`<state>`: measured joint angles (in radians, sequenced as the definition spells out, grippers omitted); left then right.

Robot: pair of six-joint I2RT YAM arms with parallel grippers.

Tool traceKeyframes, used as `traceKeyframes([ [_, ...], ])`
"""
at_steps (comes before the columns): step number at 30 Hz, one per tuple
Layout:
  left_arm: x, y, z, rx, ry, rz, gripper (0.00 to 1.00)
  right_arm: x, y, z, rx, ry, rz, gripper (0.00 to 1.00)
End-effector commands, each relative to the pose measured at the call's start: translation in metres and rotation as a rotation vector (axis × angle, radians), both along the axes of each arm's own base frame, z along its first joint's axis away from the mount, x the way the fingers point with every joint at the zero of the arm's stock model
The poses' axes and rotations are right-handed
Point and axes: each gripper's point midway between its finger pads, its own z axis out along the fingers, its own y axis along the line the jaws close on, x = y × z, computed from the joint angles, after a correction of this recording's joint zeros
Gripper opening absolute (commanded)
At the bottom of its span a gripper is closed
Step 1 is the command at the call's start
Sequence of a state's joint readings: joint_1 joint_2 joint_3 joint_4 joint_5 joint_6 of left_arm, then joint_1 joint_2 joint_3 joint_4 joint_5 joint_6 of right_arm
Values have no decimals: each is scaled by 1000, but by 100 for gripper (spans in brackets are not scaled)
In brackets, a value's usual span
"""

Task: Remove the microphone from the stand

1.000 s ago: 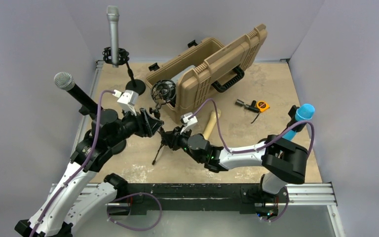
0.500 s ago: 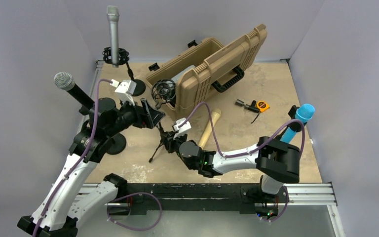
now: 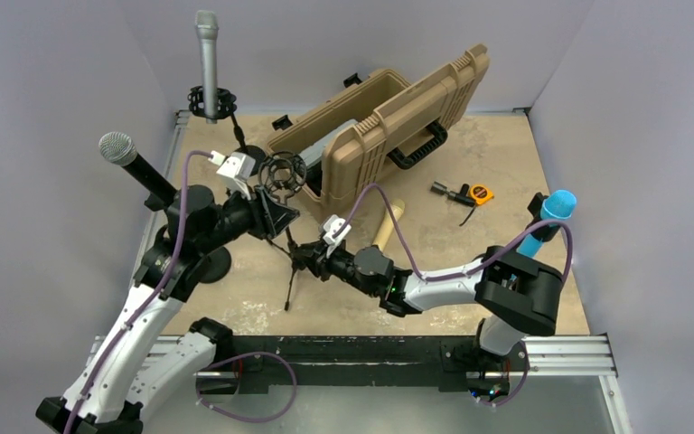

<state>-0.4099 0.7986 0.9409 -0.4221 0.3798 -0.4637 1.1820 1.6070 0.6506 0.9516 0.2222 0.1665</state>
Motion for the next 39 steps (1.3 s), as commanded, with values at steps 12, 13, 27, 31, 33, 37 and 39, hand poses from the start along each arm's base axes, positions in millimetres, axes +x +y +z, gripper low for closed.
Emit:
traceKeyframes([
  [12,7,22,-13,-40,4,211,23,-7,17,33,174,230,63,65],
  [13,6,22,-14,-40,3,212,23,-8,12,33,211,266,83,67],
  [27,-1,26,-18,-89,84,255,23,-14,27,34,359,452,174,54],
  [31,-2,26,-17,-90,79,256,23,-3,19,33,390,464,96,51],
  [33,-2,26,-18,-90,80,252,23,3,19,36,392,443,70,51],
  [37,-2,26,-19,-82,82,248,22,18,23,20,350,467,-11,51],
  [39,-3,26,-19,-80,80,247,22,19,23,22,359,461,-17,51],
])
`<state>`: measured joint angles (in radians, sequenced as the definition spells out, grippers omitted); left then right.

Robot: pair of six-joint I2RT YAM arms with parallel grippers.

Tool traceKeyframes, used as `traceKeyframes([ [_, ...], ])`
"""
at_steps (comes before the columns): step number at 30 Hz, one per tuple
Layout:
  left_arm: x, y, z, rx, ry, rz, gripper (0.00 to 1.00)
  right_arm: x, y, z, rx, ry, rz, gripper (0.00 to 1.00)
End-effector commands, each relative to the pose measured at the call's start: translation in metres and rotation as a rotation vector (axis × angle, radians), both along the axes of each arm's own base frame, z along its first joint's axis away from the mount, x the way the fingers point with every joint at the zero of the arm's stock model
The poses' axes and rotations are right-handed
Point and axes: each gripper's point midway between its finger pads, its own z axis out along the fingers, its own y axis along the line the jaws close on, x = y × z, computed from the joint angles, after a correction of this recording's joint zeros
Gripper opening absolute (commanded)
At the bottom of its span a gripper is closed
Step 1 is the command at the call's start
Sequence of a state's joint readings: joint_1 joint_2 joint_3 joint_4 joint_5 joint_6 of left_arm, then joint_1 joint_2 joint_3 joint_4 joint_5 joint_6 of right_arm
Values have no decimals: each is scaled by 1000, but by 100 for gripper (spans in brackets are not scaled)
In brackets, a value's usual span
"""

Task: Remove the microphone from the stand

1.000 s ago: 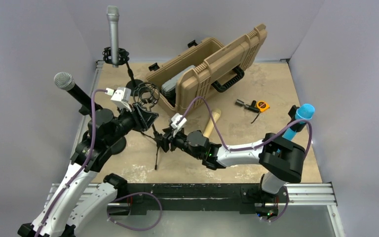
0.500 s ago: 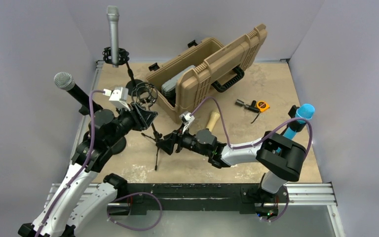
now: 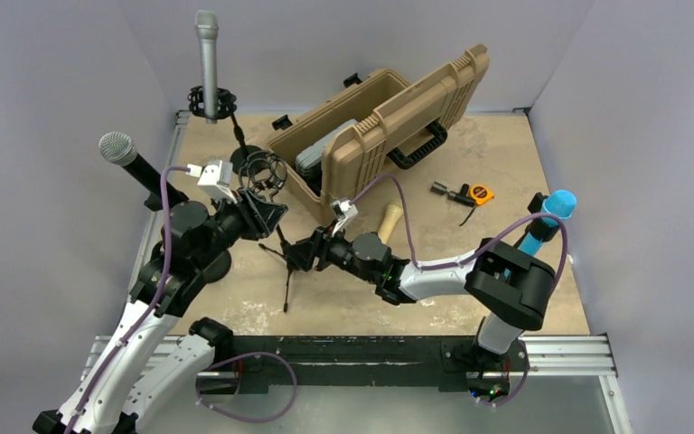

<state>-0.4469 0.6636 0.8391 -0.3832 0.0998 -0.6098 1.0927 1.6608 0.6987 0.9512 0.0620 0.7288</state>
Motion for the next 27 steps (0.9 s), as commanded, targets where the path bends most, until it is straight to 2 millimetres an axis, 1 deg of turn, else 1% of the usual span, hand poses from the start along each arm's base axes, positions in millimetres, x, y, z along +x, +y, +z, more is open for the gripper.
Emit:
traceKeyframes([
  [1,-10,-5,-15,-11,81,-26,22,19,3,17,40,-10,-90,50],
  [2,-10,-4,-15,-11,80,-25,22,19,3,17,38,-17,-91,47],
  [5,-9,-5,-15,-8,82,-25,22,21,5,15,21,-29,-94,32],
  [6,-9,-5,-15,-8,81,-25,22,21,6,15,18,-33,-90,31],
  [7,-9,-5,-15,-6,81,-26,21,20,5,14,16,-36,-85,32],
  [10,-9,-5,-15,0,81,-30,22,15,1,11,16,-46,-74,44],
  [12,-8,-6,-16,2,84,-32,21,14,0,10,13,-56,-67,47],
  [14,-8,-6,-16,2,85,-36,21,12,-1,9,14,-61,-61,47],
  [18,-8,-6,-16,5,86,-35,21,11,0,9,3,-69,-57,43],
  [22,-9,-6,-15,6,84,-34,21,7,1,3,-15,-70,-47,47],
  [25,-9,-5,-15,8,83,-34,22,6,3,2,-23,-83,-43,39],
  [27,-9,-5,-15,9,85,-34,21,4,5,4,-30,-91,-45,39],
])
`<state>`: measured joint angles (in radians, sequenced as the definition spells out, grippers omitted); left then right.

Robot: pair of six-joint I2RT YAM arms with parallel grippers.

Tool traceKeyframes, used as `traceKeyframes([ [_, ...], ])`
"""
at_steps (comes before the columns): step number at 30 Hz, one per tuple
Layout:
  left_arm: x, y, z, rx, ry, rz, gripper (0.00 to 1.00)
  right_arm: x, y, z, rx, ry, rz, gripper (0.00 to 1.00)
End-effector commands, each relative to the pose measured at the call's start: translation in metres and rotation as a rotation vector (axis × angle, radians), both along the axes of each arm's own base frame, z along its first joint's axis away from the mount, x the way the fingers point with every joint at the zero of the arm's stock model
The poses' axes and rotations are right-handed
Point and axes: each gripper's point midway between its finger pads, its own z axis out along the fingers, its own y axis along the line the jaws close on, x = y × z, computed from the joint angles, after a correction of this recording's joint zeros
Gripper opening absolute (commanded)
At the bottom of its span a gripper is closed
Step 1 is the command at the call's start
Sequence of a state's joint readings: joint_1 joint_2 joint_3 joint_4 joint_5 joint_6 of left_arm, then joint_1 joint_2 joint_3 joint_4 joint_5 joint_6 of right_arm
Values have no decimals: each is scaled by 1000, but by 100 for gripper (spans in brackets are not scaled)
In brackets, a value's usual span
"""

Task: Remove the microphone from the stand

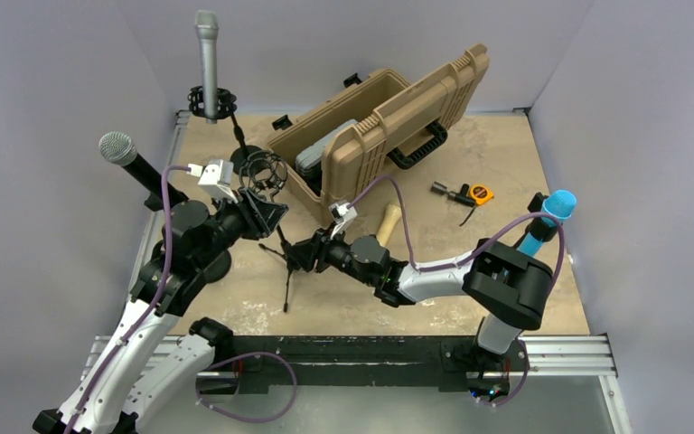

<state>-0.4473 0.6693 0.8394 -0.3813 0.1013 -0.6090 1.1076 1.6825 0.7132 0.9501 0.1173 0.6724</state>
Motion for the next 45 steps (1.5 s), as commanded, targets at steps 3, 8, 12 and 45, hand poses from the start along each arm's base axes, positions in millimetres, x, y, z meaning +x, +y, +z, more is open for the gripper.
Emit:
traceKeyframes([
  [3,-10,-4,-15,9,83,-32,22,-6,4,8,-10,-55,-18,41],
  [8,-10,-4,-15,9,82,-31,21,-4,7,2,-57,-70,-54,26],
  [12,-9,-4,-15,14,83,-31,22,-4,10,-2,-143,-101,-160,11],
  [45,-27,-2,-10,55,44,-96,73,-35,-53,81,-86,-364,-299,60],
])
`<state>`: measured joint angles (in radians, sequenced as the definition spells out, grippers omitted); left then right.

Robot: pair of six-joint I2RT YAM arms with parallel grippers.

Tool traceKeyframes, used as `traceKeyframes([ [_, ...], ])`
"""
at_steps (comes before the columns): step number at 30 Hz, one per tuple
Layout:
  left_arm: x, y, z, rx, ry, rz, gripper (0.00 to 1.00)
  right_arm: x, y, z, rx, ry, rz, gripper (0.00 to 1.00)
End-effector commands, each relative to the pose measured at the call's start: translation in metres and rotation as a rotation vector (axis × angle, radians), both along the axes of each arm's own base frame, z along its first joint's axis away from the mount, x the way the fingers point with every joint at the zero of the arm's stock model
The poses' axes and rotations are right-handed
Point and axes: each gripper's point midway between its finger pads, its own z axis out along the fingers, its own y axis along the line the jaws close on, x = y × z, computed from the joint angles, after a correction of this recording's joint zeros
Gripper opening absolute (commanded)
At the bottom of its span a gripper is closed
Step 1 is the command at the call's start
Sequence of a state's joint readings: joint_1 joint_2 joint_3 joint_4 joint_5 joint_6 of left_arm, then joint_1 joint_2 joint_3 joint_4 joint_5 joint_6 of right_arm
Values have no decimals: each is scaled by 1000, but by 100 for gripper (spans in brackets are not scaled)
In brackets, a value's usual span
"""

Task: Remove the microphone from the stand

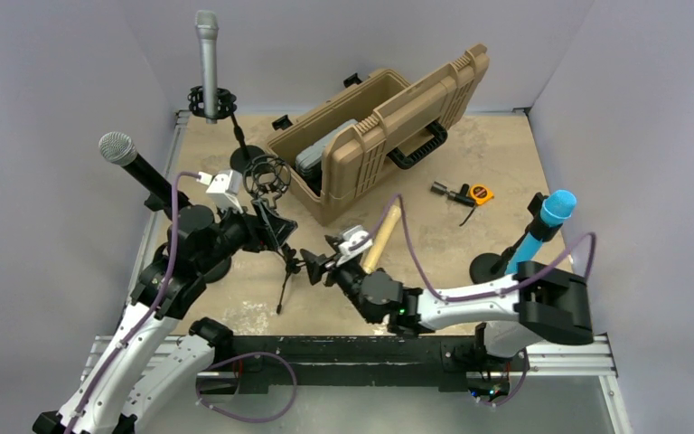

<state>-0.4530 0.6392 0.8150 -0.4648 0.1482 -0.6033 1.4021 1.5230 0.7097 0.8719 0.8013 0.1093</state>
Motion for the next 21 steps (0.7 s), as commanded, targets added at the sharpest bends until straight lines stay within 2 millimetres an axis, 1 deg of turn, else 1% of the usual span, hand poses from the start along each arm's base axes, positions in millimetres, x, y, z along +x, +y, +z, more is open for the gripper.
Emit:
traceKeyframes([
  [1,-12,1,15,35,-30,-51,78,-14,-13,40,243,44,125,60],
  [3,-17,3,24,51,-42,-66,83,-12,-22,47,283,55,140,61],
  [5,-22,6,32,68,-50,-73,85,-9,-26,53,314,61,168,61],
  [7,-25,11,42,78,-58,-59,86,-3,-29,57,337,66,176,60],
  [10,-28,14,60,70,-37,-57,86,-2,-25,59,344,69,189,59],
  [13,-24,15,68,83,28,-35,82,-2,-18,59,336,71,202,58],
  [14,-21,15,67,92,53,-26,80,-3,-17,60,334,70,206,58],
  [18,-14,17,68,98,63,3,73,-4,-18,62,343,68,212,58],
  [20,-11,18,69,96,52,14,68,-4,-20,63,349,71,209,57],
  [21,-10,18,70,94,43,15,63,-4,-22,63,352,73,207,57],
])
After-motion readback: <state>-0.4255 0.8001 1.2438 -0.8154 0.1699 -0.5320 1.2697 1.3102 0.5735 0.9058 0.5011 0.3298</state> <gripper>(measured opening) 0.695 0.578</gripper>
